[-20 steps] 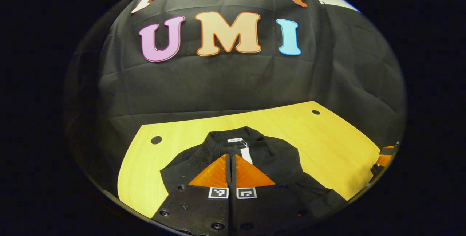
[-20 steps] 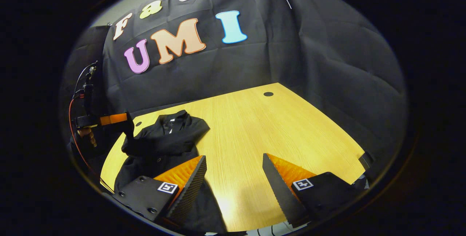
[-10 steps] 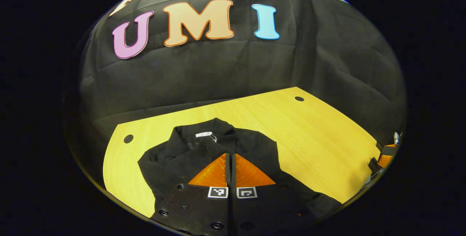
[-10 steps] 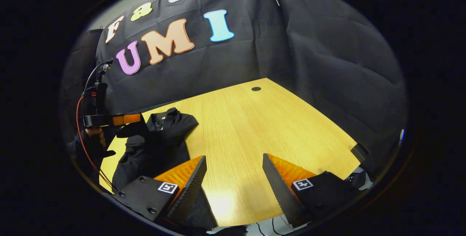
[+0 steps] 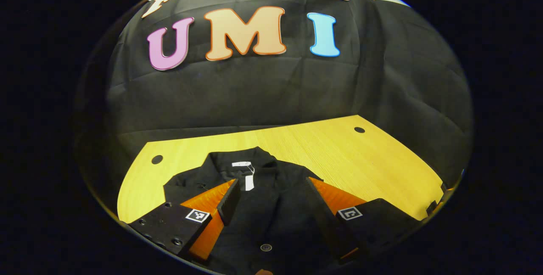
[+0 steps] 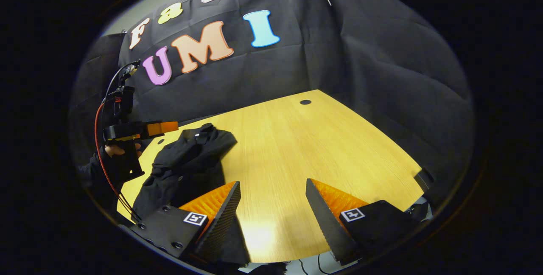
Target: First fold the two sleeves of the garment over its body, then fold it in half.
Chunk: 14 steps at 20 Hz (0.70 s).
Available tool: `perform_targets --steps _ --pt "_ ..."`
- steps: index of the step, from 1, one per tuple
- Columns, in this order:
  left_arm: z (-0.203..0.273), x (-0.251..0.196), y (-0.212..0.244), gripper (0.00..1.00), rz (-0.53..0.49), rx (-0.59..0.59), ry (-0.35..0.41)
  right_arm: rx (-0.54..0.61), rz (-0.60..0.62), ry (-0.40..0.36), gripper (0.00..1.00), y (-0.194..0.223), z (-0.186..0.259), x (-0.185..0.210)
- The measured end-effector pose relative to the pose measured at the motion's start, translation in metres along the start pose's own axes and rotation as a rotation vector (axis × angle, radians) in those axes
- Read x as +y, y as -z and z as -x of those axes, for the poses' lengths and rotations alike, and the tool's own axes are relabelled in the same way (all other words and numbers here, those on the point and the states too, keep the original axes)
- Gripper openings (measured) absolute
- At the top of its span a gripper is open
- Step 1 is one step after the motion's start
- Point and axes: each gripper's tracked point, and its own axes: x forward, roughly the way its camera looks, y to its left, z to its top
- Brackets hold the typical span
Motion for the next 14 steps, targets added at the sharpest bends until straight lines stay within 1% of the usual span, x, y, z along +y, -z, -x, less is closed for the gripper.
perform_targets --steps 1,2,3,7,12,14 --pt "0.014 0.009 -0.001 0.89 -0.006 -0.014 -0.025 0.003 0.015 -0.031 0.98 0.001 -0.002 0.006" --pt "0.029 0.019 0.0 0.93 -0.01 -0.026 -0.048 0.001 0.033 -0.059 0.94 0.002 -0.005 0.012" --pt "0.043 0.028 0.002 0.93 -0.005 -0.038 -0.07 0.009 0.055 -0.075 0.98 0.004 -0.007 0.017" --pt "0.099 0.067 0.03 0.93 0.016 -0.027 -0.131 0.024 0.083 -0.122 0.98 0.017 -0.005 0.045" --pt "0.155 0.122 0.091 0.93 0.053 0.034 -0.206 0.066 0.108 -0.125 0.98 0.052 0.003 0.076" --pt "0.174 0.141 0.118 0.93 0.064 0.066 -0.237 0.087 0.142 -0.109 0.98 0.07 0.003 0.078"
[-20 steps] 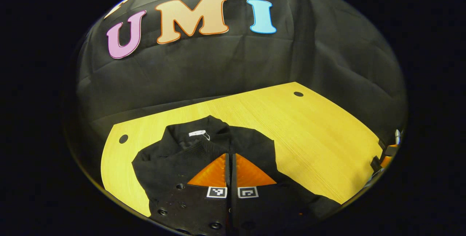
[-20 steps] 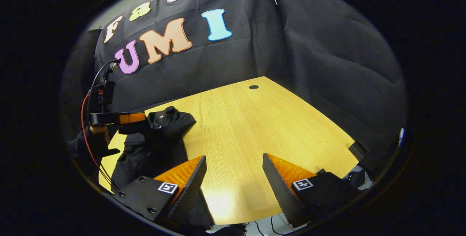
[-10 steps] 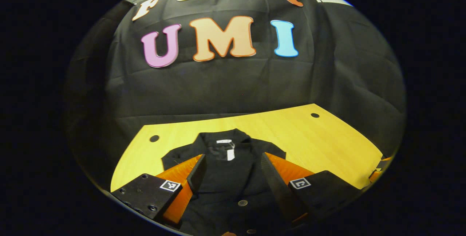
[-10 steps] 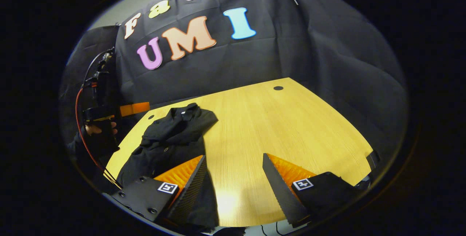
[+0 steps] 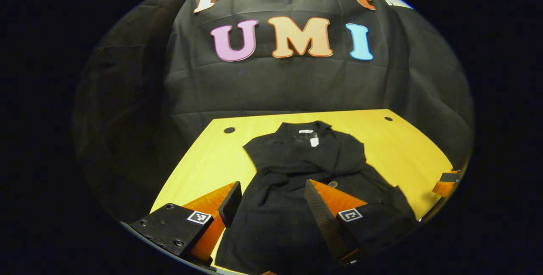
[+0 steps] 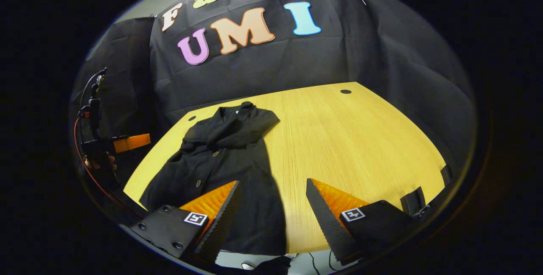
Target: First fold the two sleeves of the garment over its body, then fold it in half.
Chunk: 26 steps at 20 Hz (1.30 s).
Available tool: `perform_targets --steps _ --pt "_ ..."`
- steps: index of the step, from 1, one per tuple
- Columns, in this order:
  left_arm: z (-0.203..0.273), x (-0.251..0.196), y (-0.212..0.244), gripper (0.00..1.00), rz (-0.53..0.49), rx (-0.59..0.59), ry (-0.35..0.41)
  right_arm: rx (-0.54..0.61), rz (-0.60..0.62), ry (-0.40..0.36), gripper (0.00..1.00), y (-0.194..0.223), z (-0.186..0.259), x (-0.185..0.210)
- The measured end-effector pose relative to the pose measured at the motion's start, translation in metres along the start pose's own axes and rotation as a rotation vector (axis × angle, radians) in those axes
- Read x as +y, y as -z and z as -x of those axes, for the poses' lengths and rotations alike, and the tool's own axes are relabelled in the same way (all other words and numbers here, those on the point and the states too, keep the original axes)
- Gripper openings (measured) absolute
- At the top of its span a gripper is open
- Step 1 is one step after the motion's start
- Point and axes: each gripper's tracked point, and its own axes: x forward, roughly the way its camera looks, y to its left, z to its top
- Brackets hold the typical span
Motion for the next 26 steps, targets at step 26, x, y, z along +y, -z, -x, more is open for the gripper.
perform_targets --steps 26 --pt "0.025 0.049 0.183 0.89 0.096 0.284 0.032 0.273 0.122 0.116 0.93 0.115 -0.02 0.014"
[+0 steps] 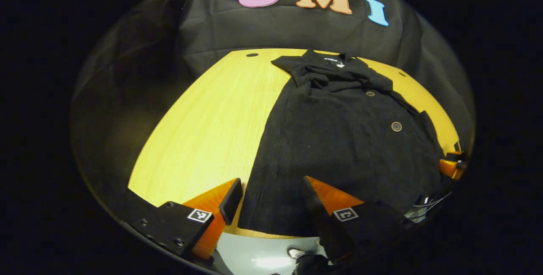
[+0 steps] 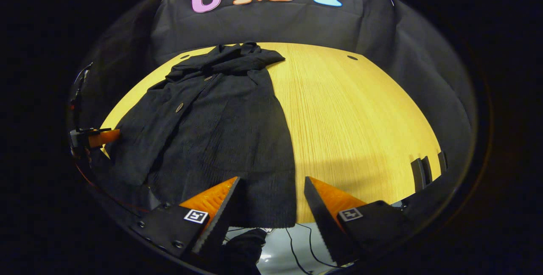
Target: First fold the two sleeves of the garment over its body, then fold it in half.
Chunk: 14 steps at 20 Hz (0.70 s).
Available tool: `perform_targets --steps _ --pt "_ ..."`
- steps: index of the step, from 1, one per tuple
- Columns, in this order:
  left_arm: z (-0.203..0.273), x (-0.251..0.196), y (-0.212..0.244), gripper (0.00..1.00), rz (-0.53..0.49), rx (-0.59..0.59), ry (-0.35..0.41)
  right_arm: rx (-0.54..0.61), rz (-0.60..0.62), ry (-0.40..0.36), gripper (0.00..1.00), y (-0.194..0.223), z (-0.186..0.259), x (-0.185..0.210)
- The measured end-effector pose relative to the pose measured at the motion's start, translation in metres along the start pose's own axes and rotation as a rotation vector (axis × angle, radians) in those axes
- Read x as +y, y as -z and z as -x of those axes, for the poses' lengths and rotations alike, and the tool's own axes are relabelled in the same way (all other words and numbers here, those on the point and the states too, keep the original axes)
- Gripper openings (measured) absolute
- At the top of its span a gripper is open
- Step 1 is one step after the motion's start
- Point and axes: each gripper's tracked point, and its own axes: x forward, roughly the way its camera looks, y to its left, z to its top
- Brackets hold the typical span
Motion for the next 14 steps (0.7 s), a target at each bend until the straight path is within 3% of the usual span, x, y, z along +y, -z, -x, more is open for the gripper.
perform_targets --steps 1,2,3,4,6,7,8,9,14 --pt "-0.005 -0.002 0.001 0.86 -0.023 -0.012 0.018 -0.011 0.004 0.003 0.88 -0.003 -0.002 0.001" --pt "0.001 -0.007 0.003 0.82 -0.05 -0.023 0.04 -0.012 0.007 -0.01 0.75 -0.002 0.0 0.006" --pt "-0.002 -0.014 0.001 0.71 -0.073 -0.043 0.072 -0.022 0.02 -0.014 0.61 -0.003 -0.003 0.01" --pt "-0.002 -0.022 0.002 0.55 -0.082 -0.065 0.101 -0.027 0.034 -0.023 0.42 -0.002 -0.003 0.014" --pt "-0.004 -0.027 0.0 0.24 -0.066 -0.111 0.135 -0.05 0.054 -0.004 0.16 -0.002 -0.003 0.018" --pt "0.001 -0.028 0.0 0.08 -0.054 -0.124 0.143 -0.056 0.063 -0.001 0.12 -0.002 -0.004 0.02" --pt "-0.004 -0.029 0.0 0.01 -0.04 -0.124 0.151 -0.059 0.055 0.01 0.11 0.0 -0.005 0.018" --pt "-0.007 -0.029 0.0 0.0 -0.028 -0.113 0.16 -0.06 0.046 0.016 0.05 0.0 -0.003 0.019" --pt "-0.006 -0.028 -0.001 0.0 -0.029 -0.018 0.193 -0.067 0.061 0.004 0.03 -0.004 -0.003 0.021"
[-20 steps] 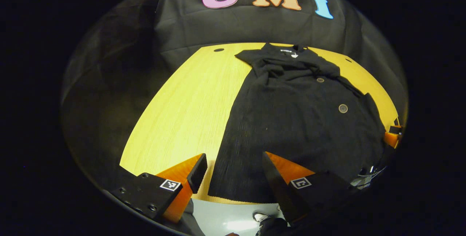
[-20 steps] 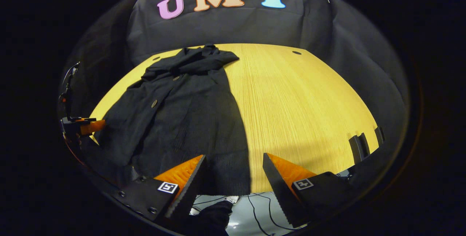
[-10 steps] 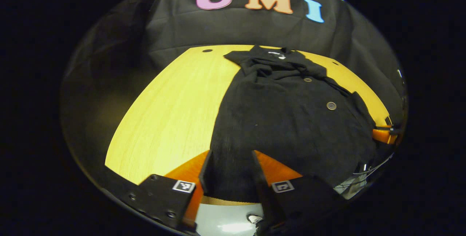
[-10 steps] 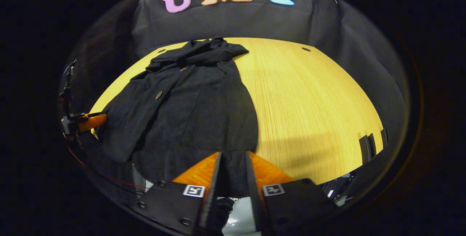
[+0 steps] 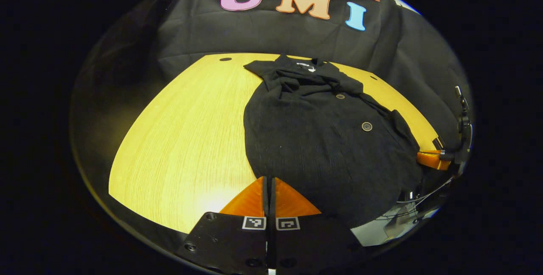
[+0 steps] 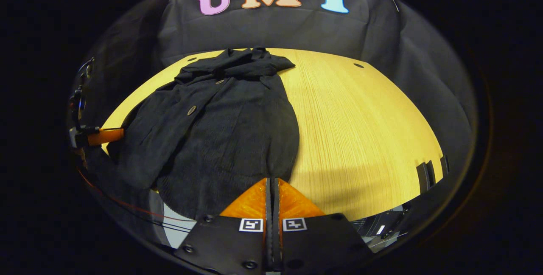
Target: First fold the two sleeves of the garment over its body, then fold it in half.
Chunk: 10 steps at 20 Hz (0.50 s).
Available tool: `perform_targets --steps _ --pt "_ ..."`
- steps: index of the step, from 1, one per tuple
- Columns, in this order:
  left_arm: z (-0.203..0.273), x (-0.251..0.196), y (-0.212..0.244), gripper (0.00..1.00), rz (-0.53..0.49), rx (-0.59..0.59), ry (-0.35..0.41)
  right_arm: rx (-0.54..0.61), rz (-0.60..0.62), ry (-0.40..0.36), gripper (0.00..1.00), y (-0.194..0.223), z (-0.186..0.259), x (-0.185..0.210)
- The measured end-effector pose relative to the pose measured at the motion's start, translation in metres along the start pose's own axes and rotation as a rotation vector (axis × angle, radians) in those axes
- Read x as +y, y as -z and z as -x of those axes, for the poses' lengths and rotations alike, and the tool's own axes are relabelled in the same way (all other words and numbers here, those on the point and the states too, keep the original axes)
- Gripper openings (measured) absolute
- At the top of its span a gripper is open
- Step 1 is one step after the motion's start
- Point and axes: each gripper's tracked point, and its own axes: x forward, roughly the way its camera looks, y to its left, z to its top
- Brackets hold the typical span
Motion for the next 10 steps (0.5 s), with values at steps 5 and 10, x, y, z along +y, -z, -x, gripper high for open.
perform_targets --steps 5,10 --pt "0.005 0.001 -0.007 0.0 0.082 0.009 -0.034 -0.002 -0.089 -0.099 0.03 -0.012 0.004 0.005" --pt "0.01 -0.013 -0.04 0.0 0.13 -0.048 -0.015 -0.058 -0.059 -0.149 0.03 -0.042 0.012 0.005"
